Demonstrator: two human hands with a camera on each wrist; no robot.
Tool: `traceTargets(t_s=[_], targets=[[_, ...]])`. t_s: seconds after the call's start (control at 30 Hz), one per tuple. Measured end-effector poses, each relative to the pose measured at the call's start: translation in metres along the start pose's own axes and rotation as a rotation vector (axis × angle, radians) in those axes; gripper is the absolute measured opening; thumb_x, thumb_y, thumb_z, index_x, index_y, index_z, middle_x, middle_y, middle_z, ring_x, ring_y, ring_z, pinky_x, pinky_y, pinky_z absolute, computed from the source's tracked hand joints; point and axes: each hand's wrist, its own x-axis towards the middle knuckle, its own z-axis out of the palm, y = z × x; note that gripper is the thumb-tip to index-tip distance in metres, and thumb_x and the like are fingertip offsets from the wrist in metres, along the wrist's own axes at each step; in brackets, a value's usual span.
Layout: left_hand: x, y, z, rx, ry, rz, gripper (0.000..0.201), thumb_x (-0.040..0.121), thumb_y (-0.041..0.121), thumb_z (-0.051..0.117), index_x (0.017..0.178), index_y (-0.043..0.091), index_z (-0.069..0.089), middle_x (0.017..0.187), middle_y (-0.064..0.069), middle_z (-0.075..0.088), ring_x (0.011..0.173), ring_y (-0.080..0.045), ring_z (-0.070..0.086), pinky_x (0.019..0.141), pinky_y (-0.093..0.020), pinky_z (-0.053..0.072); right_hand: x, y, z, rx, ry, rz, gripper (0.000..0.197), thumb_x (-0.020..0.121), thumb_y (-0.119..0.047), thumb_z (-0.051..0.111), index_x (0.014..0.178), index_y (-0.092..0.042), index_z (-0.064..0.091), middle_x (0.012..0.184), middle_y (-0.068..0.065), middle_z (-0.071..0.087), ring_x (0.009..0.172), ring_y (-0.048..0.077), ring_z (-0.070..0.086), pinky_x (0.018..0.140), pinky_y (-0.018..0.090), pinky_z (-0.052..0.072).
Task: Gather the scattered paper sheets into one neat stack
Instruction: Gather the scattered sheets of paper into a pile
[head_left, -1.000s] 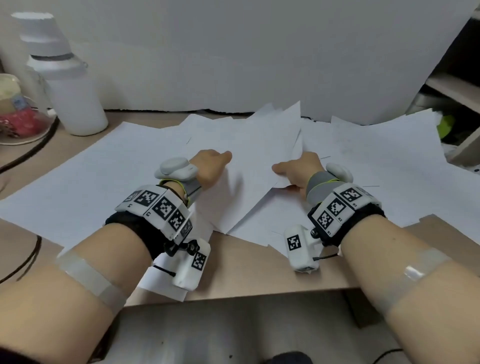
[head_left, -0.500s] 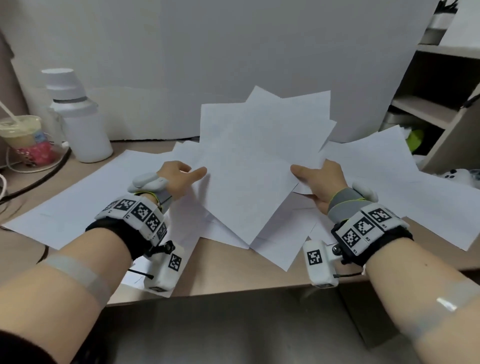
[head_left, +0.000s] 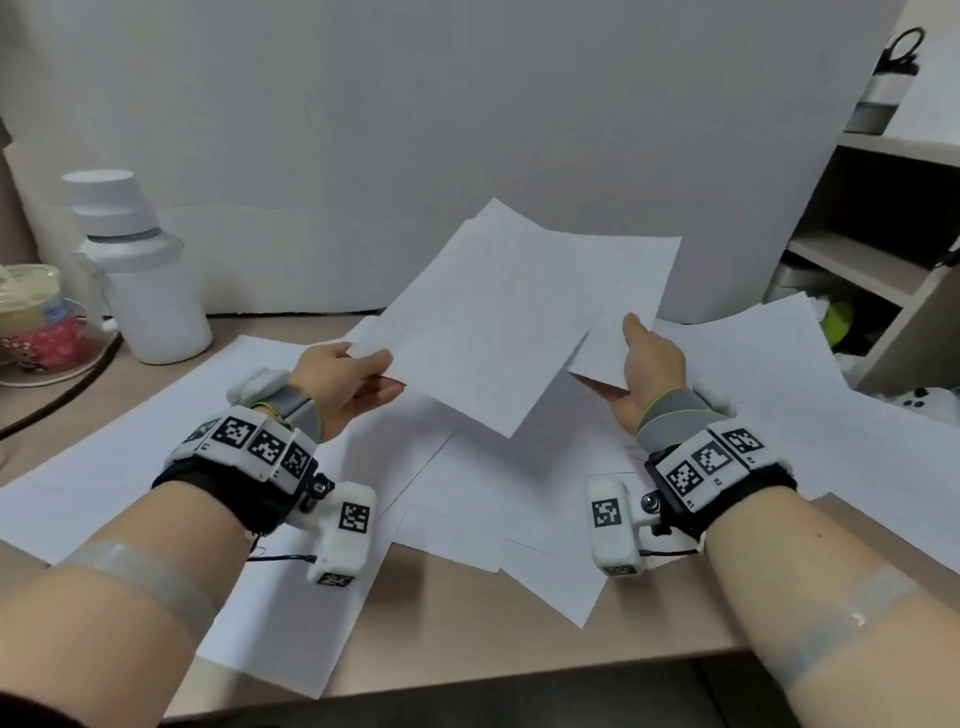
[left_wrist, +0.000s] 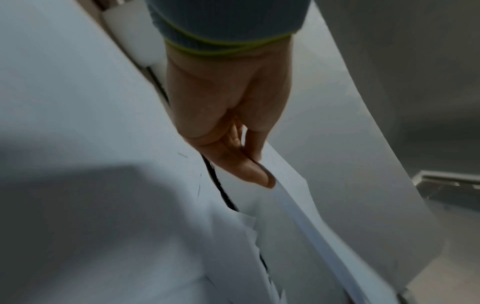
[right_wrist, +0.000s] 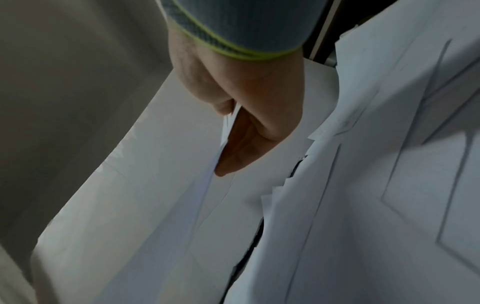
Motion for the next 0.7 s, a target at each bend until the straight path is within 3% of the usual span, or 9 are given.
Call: traceTargets(t_s=[0.13, 0.17, 0.23, 0.3, 0.4, 0.5, 0.57, 0.7], targets=[[-0.009, -0.012, 0.019, -0.255, 0.041, -0.049, 0.030, 0.094, -0.011, 0.055, 0.122, -0.006, 0.046, 0.091, -0.025, 0.070, 0.058, -0.026, 0.072, 0.058, -0.031, 0.062, -0.013, 0.010, 0.012, 0.166, 0.033, 0.074, 0.012, 0.099, -0.016, 0.053, 0.089, -0.014, 0.059, 0.109, 0.011, 0.059, 0.105, 0.036, 0.057, 0.073, 0.056, 0.059], [-0.011, -0.016, 0.026, -0.284, 0.037, -0.072, 0.025, 0.094, -0.013, 0.053, 0.118, -0.008, 0.049, 0.091, -0.027, 0.070, 0.059, -0.027, 0.073, 0.058, -0.032, 0.062, -0.015, 0.014, 0.014, 0.175, 0.023, 0.094, 0.011, 0.099, -0.012, 0.051, 0.089, -0.011, 0.057, 0.111, 0.013, 0.056, 0.105, 0.035, 0.055, 0.073, 0.058, 0.059], [-0.019, -0.023, 0.040, -0.266, 0.003, -0.134, 0.010, 0.094, -0.013, 0.049, 0.103, -0.012, 0.053, 0.074, -0.025, 0.072, 0.055, -0.028, 0.072, 0.055, -0.033, 0.062, -0.024, 0.023, 0.014, 0.160, -0.012, 0.163, 0.010, 0.097, -0.008, 0.049, 0.089, -0.007, 0.054, 0.105, 0.016, 0.054, 0.097, 0.031, 0.058, 0.072, 0.061, 0.058], [-0.024, -0.030, 0.051, -0.221, -0.041, -0.197, 0.006, 0.093, -0.014, 0.046, 0.093, -0.009, 0.051, 0.071, -0.025, 0.071, 0.054, -0.030, 0.072, 0.054, -0.035, 0.062, -0.029, 0.030, 0.012, 0.096, -0.057, 0.236, 0.011, 0.095, -0.011, 0.048, 0.097, -0.004, 0.056, 0.100, 0.019, 0.060, 0.085, 0.037, 0.064, 0.072, 0.057, 0.058], [-0.029, -0.036, 0.062, -0.120, -0.124, -0.267, 0.012, 0.090, -0.015, 0.046, 0.099, -0.009, 0.051, 0.094, -0.033, 0.069, 0.066, -0.035, 0.073, 0.049, -0.035, 0.060, -0.032, 0.034, 0.002, 0.004, -0.122, 0.317, 0.039, 0.091, -0.025, 0.049, 0.116, 0.004, 0.057, 0.105, 0.024, 0.071, 0.090, 0.044, 0.071, 0.071, 0.049, 0.060], [-0.030, -0.037, 0.068, -0.035, -0.164, -0.291, 0.013, 0.089, -0.016, 0.045, 0.099, -0.011, 0.053, 0.094, -0.033, 0.069, 0.069, -0.036, 0.072, 0.049, -0.035, 0.060, -0.032, 0.033, -0.005, -0.074, -0.133, 0.344, 0.039, 0.091, -0.031, 0.055, 0.112, 0.001, 0.056, 0.098, 0.026, 0.073, 0.088, 0.041, 0.073, 0.062, 0.041, 0.060], [-0.027, -0.036, 0.069, 0.004, -0.175, -0.287, 0.013, 0.090, -0.015, 0.045, 0.099, -0.010, 0.053, 0.092, -0.032, 0.069, 0.068, -0.035, 0.072, 0.052, -0.036, 0.061, -0.027, 0.035, -0.005, -0.103, -0.106, 0.339, 0.026, 0.093, -0.021, 0.057, 0.111, -0.002, 0.054, 0.095, 0.026, 0.072, 0.083, 0.041, 0.073, 0.064, 0.045, 0.061], [-0.024, -0.038, 0.069, 0.061, -0.204, -0.319, 0.015, 0.092, -0.009, 0.049, 0.106, -0.010, 0.053, 0.091, -0.029, 0.071, 0.073, -0.035, 0.072, 0.064, -0.040, 0.063, -0.021, 0.043, -0.001, -0.176, -0.032, 0.287, 0.015, 0.093, 0.004, 0.045, 0.106, 0.003, 0.053, 0.084, 0.025, 0.067, 0.066, 0.036, 0.068, 0.042, 0.040, 0.056]])
